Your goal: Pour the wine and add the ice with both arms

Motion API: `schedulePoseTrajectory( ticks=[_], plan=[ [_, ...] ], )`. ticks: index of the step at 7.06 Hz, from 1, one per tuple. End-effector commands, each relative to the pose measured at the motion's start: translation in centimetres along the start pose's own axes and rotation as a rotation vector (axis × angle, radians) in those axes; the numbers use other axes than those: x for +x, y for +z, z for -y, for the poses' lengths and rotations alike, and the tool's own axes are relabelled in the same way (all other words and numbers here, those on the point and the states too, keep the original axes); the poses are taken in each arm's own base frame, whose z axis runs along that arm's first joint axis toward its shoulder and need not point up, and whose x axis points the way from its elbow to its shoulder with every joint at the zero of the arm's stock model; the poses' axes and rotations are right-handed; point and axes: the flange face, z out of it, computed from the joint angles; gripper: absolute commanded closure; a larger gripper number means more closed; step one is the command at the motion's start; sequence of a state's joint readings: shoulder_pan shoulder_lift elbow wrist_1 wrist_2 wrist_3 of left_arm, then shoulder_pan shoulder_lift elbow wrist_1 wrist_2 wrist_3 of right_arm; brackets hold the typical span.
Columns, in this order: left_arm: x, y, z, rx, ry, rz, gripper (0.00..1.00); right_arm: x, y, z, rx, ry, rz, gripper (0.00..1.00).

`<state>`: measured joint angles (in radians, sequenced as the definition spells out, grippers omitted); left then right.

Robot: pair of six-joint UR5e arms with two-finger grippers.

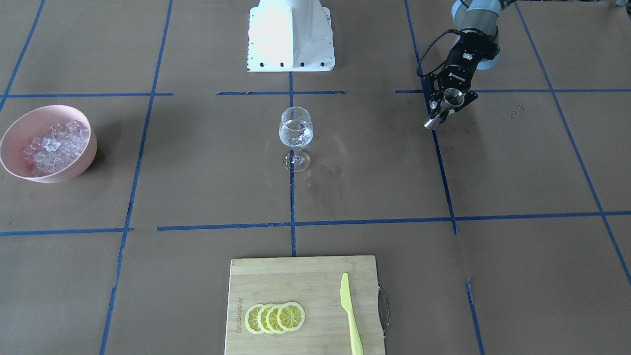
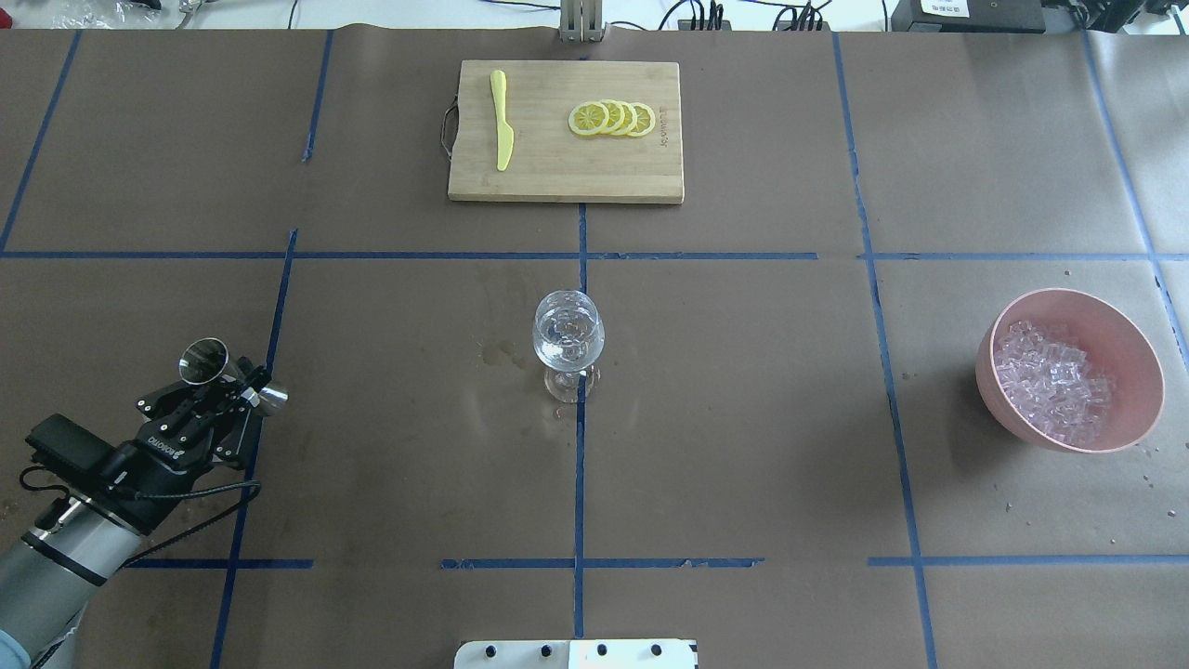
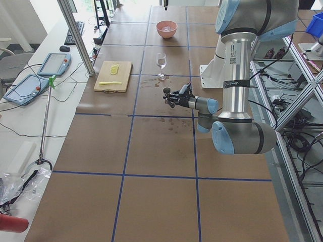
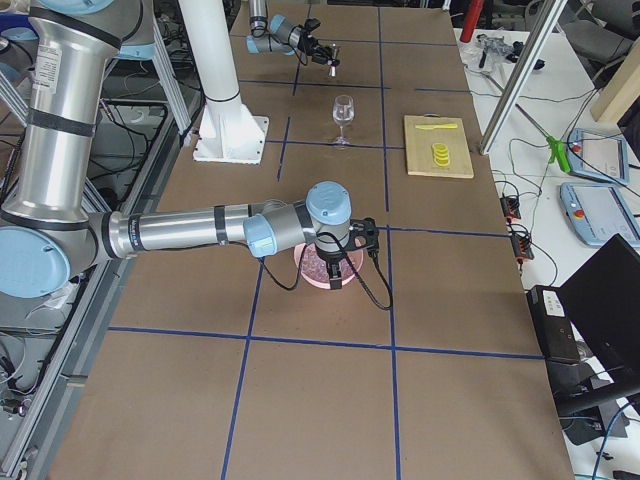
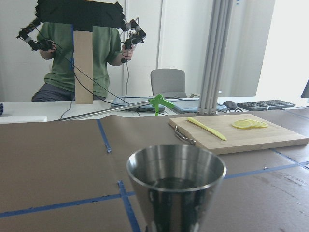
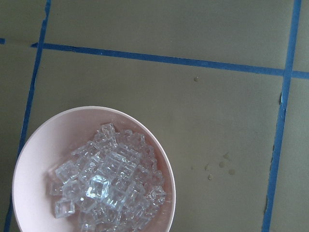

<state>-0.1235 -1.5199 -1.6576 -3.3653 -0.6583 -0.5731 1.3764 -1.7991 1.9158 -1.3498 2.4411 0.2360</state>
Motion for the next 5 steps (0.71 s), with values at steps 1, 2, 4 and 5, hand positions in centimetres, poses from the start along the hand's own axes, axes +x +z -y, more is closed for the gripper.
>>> schedulePoseTrajectory(
  ticks=[1,2,4,5],
  plan=[
    [4.6,2.8,4.4,0.027,0.029,-0.008,1.00,-0.1,-0.1,0.1,0.004,-0.006,-0.002,0.00],
    [6.6,3.8,7.6,-0.015,0.064,-0.072,1.00,-0.1,0.0,0.1,0.003,-0.010,-0.003,0.00],
    [8.8,4.1,10.3,-0.062,0.314,-0.085,1.00,0.1,0.0,0.0,0.003,-0.006,-0.005,0.00],
    [8.6,4.4,8.6,-0.086,0.335,-0.081,1.00,0.1,0.0,0.0,0.003,-0.006,-0.005,0.00]
  ],
)
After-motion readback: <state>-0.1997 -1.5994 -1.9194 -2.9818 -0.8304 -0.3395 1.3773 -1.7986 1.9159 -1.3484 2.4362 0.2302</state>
